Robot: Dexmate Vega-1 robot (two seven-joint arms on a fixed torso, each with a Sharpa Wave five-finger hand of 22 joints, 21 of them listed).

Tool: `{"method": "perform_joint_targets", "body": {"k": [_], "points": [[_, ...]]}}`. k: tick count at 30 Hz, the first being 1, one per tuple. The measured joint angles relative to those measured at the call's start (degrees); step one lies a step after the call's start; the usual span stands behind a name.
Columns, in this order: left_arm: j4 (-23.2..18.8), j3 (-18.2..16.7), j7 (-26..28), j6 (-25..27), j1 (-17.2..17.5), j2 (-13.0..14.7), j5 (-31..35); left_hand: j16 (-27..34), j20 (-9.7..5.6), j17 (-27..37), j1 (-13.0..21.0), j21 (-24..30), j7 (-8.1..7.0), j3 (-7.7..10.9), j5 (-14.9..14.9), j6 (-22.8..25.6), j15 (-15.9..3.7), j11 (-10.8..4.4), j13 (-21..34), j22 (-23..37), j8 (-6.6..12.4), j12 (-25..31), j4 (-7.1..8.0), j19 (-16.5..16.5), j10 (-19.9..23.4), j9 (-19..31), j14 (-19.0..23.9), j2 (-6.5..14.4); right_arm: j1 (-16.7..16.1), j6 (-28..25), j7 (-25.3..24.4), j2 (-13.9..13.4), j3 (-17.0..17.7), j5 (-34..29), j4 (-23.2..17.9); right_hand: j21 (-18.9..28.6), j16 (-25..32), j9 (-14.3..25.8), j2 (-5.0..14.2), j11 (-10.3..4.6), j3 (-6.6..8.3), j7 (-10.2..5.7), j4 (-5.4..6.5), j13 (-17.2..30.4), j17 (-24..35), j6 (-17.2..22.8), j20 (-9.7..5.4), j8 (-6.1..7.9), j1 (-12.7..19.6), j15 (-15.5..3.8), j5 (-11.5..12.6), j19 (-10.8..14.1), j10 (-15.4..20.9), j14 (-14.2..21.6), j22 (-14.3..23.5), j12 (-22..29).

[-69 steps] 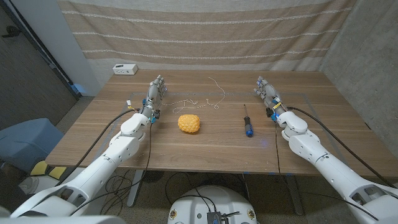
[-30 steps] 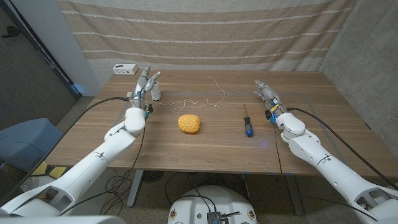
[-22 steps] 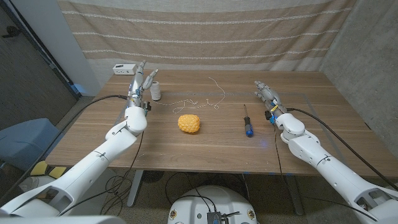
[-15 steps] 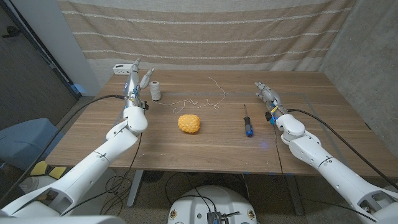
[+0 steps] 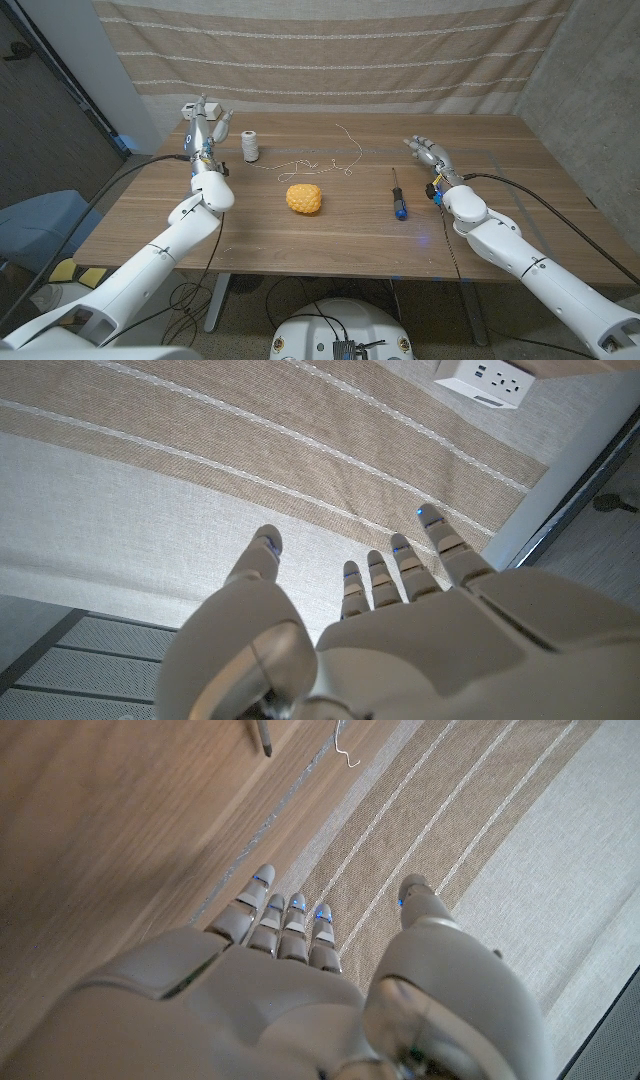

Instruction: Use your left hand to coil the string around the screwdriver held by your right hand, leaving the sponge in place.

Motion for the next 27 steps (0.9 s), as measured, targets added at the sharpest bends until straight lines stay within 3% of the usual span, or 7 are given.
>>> {"method": "perform_joint_targets", "body": {"k": [17, 18, 24, 26, 27], "points": [[4.43, -0.45, -4.28, 0.21, -2.65, -0.44, -6.22, 0.0, 0.92, -0.01, 2.37, 0.39, 0.83, -0.51, 0.0, -0.84, 0.53, 0.63, 0.26, 0.01, -0.05, -0.21, -0.03, 2.03, 0.6, -0.01, 1.78, -2.28, -4.23, -9.34, -5.51, -3.68, -0.46, -7.52, -12.38, 0.0, 0.0, 0.0, -0.64, -0.14, -0.15, -0.2, -0.62, -0.01, -0.16, 0.2, -0.01, 0.0, 0.63, -0.31, 0.0, 0.62, 0.75, 0.75, 0.0, 0.0], [5.33, -0.38, -4.64, 0.29, -3.36, -0.51, -6.68, 0.0, 0.77, 0.03, 2.41, 0.39, 0.85, -0.6, 0.0, -0.82, 0.59, 0.88, 0.26, 0.01, -0.05, -0.21, -0.11, 2.19, 0.61, -0.01, 2.06, -2.32, -4.72, -12.51, -6.77, -3.93, -0.46, -8.94, -13.56, 0.0, 0.0, 0.0, -0.68, -0.32, -0.21, -0.01, -0.68, -0.01, -0.16, 0.39, 0.0, 0.0, 0.68, -0.37, 0.0, 1.05, 0.93, 1.08, 0.0, 0.0], [7.36, 0.32, -6.44, 0.81, -4.96, -0.52, -8.6, 0.22, 0.81, 0.28, 3.39, 0.39, 1.75, -0.97, 0.0, 0.09, 0.41, 1.79, 0.26, 0.01, -0.05, -0.21, 0.0, 2.99, 1.36, 0.27, 2.88, -3.3, -7.03, -19.87, -9.42, -4.92, -0.31, -11.53, -18.91, 0.44, 0.21, 0.0, -1.16, -0.41, -0.45, -0.24, -0.91, -0.01, -0.16, 1.7, 0.13, 0.0, 1.16, -0.64, 0.0, 2.52, 1.84, 2.69, 0.0, 0.0], [7.36, 0.32, -7.17, 0.94, -4.96, -0.52, -9.2, 0.34, 0.52, 0.28, 3.61, 0.39, 1.86, -1.15, 0.0, 0.2, 0.41, 2.05, 0.26, 0.01, -0.05, -0.21, 0.17, 3.65, 1.66, 0.27, 3.45, -3.52, -7.72, -19.87, -9.42, -5.17, -0.27, -11.53, -20.46, 0.45, 0.21, 0.0, -1.28, -0.64, -0.45, 0.0, -0.91, -0.01, -0.16, 2.27, 0.21, 0.22, 1.28, -0.71, 0.0, 2.89, 2.06, 3.18, 0.0, 0.0], [8.35, 0.76, -7.49, 0.98, -5.78, -0.47, -9.43, 0.44, 0.54, 0.29, 3.73, 0.39, 1.94, -1.21, 0.0, 0.28, 0.29, 2.03, 0.26, 0.01, -0.05, -0.21, 0.24, 4.07, 1.86, 0.27, 3.57, -3.64, -8.02, -23.17, -10.49, -5.27, -0.26, -12.53, -21.18, 0.45, 0.21, -0.01, -1.52, -0.72, -0.45, -0.11, -0.91, -0.01, -0.16, 2.35, 0.3, 0.23, 1.51, -0.62, 0.0, 2.99, 2.15, 3.27, -0.01, 0.0]]}}
